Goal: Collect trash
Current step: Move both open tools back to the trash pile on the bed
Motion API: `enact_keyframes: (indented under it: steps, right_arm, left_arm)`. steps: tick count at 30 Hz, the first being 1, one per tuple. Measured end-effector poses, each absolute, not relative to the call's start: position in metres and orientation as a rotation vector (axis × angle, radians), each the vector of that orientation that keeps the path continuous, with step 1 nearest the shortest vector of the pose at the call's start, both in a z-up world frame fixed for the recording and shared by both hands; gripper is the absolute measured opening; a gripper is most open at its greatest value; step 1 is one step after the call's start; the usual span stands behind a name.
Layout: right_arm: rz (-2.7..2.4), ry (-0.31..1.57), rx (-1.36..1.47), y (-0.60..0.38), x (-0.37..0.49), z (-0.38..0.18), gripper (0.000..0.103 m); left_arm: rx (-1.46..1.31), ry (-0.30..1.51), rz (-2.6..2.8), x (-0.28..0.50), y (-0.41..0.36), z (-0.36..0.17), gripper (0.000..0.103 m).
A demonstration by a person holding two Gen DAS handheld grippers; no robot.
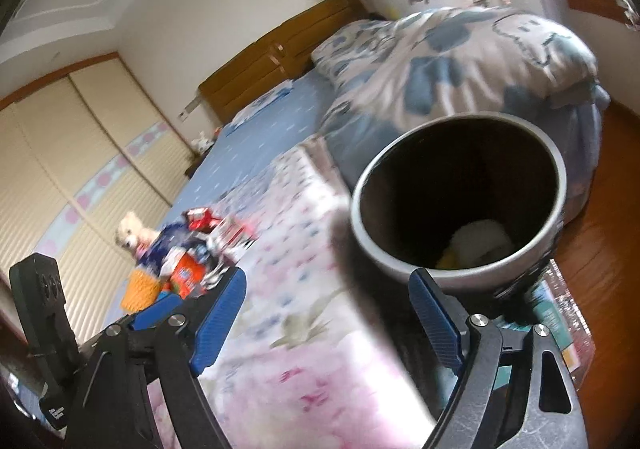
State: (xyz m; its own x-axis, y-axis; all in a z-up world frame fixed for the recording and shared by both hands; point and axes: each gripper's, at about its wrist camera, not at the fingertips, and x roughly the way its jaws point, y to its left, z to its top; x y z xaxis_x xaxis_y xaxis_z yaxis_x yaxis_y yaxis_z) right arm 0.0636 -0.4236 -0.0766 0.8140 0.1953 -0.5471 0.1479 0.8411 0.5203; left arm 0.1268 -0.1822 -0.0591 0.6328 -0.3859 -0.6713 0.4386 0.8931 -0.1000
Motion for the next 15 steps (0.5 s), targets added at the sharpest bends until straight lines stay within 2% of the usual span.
enact_keyframes:
  steps: [15]
  right_arm:
    - [0.151, 0.685, 0.536, -0.347, 0.081, -0.083, 0.085]
  left_arm:
    - [-0.011, 0.762, -0.308, 0.118, -0.082, -0.069, 0.061]
